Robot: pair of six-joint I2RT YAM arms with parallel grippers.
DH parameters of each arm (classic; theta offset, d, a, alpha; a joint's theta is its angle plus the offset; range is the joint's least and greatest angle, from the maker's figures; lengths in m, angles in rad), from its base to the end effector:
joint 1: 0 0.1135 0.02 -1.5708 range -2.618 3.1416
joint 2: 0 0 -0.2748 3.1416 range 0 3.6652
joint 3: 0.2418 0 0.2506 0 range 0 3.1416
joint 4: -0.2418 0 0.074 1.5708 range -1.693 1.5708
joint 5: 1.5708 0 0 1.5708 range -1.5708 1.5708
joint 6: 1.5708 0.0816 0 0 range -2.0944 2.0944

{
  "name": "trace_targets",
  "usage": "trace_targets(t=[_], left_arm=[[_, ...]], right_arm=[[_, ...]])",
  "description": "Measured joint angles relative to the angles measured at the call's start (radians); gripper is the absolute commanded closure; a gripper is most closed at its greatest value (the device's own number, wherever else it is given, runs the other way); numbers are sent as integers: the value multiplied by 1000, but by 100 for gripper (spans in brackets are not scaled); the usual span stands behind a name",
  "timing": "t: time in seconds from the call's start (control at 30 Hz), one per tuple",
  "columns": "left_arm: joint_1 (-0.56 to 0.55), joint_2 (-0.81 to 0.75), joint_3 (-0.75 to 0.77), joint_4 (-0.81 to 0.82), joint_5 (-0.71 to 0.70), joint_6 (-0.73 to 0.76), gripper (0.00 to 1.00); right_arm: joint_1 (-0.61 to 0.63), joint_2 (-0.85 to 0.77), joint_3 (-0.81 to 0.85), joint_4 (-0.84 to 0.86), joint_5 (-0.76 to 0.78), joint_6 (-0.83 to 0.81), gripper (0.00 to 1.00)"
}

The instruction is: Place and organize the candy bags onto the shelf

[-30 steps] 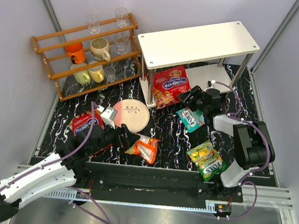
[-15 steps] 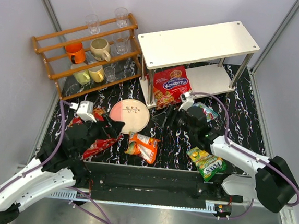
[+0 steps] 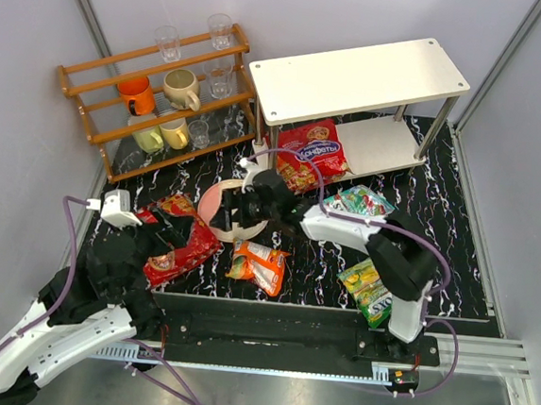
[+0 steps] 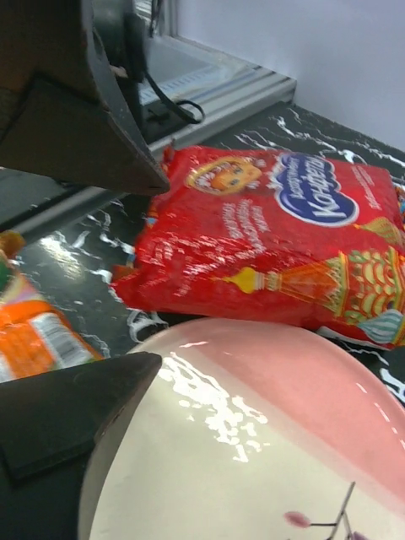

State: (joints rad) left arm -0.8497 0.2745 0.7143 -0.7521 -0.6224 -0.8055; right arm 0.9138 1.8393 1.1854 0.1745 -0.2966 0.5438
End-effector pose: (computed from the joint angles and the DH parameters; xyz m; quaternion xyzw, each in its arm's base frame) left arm 0.0909 -0.0314 0.3028 -0.1632 0.7734 -0.2450 0.5614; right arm 0.2605 0.3768 0.2080 -0.2309 0.8169 0.4361 0.2988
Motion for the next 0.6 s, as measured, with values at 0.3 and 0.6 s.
trace_targets(t=[0.3,0.6], left_arm=[[0,-19,4,-53,-15,-5,1],[0,-39,4,-67,-37,-8,1]], right_arm=[[36,283,283,-93,-38,-43,13],[92,372,366,-157,-46,-105,29]])
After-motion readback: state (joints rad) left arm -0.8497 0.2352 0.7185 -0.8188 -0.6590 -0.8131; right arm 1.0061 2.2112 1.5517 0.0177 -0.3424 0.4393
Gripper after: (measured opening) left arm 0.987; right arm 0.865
